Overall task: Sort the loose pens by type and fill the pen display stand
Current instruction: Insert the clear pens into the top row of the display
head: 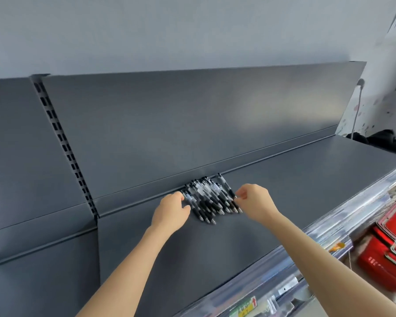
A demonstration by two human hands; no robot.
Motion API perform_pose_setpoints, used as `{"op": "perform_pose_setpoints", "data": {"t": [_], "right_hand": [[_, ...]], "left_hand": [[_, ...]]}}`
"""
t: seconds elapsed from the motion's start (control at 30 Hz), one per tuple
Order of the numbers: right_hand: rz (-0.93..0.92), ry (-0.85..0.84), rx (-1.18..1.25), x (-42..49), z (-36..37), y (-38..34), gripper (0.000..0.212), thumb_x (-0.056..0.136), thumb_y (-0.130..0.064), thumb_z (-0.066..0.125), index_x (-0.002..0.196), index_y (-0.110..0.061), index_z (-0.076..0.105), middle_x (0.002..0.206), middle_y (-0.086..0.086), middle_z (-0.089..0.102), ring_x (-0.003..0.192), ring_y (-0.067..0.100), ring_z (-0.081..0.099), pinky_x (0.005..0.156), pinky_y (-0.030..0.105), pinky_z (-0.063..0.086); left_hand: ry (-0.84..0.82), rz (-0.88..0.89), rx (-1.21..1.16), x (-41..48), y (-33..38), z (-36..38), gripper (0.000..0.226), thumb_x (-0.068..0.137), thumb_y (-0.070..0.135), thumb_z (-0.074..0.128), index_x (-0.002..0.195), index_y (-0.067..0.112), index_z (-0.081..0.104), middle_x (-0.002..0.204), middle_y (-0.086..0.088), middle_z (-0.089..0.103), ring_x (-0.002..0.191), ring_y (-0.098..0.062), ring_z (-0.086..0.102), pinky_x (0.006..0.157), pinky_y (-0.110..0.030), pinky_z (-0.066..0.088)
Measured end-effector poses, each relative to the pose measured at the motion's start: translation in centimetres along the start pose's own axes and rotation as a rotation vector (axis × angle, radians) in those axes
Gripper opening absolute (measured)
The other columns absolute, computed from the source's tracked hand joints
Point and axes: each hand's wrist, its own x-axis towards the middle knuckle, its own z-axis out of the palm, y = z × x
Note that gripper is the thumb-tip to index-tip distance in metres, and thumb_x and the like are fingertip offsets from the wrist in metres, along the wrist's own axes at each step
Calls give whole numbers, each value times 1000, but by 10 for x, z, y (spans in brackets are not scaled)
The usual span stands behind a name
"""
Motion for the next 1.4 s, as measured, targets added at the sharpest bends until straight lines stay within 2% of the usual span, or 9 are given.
{"op": "perform_pose_setpoints", "data": {"t": [0.2, 0.4, 0.63, 0.73, 0.8, 0.87, 1.0, 1.27, 1.4], "right_hand": [[43, -78, 4, 46, 11, 18, 25, 87, -17, 58, 110, -9, 60, 110, 6, 62, 94, 22, 52, 73, 24, 39], [37, -168, 24, 83, 21, 22, 37, 88, -19, 59, 120, 0, 54, 119, 12, 61, 111, 29, 55, 85, 30, 44], [0, -271, 4, 114, 25, 15, 43, 85, -16, 63, 118, 10, 53, 117, 23, 61, 112, 35, 56, 90, 43, 49], [-2, -370, -22, 121, 25, 12, 18, 80, -13, 65, 87, 1, 56, 85, 15, 62, 79, 28, 62, 65, 36, 50], [9, -412, -12, 126, 27, 9, 33, 75, -5, 60, 61, -12, 32, 58, 5, 34, 50, 20, 32, 45, 25, 25], [-1, -430, -11, 130, 28, 9, 41, 72, -1, 59, 59, -16, 23, 56, 2, 25, 52, 19, 21, 47, 24, 16], [3, -476, -37, 136, 28, 9, 42, 71, 1, 63, 56, -13, 26, 55, 4, 28, 49, 19, 24, 46, 21, 20], [-53, -426, -138, 132, 34, 6, 35, 72, 4, 51, 56, -13, 24, 54, 1, 27, 48, 16, 24, 43, 20, 20], [-63, -402, -149, 130, 31, 8, 33, 72, 5, 47, 56, -13, 24, 56, 1, 28, 48, 17, 23, 42, 21, 20]], "left_hand": [[-8, -82, 60, 26, 14, 19, 22, 93, 32, 48, 98, 11, 46, 93, -2, 56, 78, -22, 54, 64, -33, 43], [27, -231, 53, 42, 28, 31, 30, 85, 34, 56, 99, 12, 40, 87, 0, 48, 77, -20, 50, 53, -30, 33], [-7, -470, 55, 62, 40, 34, 61, 70, 37, 63, 120, 11, 40, 112, -5, 51, 98, -27, 57, 61, -31, 43], [-20, -548, 21, 66, 43, 37, 73, 68, 34, 67, 129, 12, 34, 121, -7, 47, 103, -28, 55, 64, -32, 46], [-16, -576, 5, 66, 45, 41, 73, 69, 28, 68, 130, 12, 30, 122, -9, 45, 103, -29, 55, 62, -33, 45], [12, -598, 21, 66, 46, 44, 69, 71, 17, 66, 129, 12, 28, 122, -10, 44, 103, -29, 54, 62, -34, 45], [81, -626, 84, 64, 42, 46, 75, 75, 4, 60, 138, 10, 20, 123, -12, 46, 96, -30, 58, 55, -33, 42], [228, -509, 90, 50, 29, 53, 21, 93, 5, 47, 112, 0, 39, 107, -15, 58, 92, -32, 63, 59, -32, 40], [244, -459, -72, 43, 17, 45, 7, 95, 5, 38, 90, 5, 33, 71, -7, 45, 57, -22, 44, 47, -30, 27]]}}
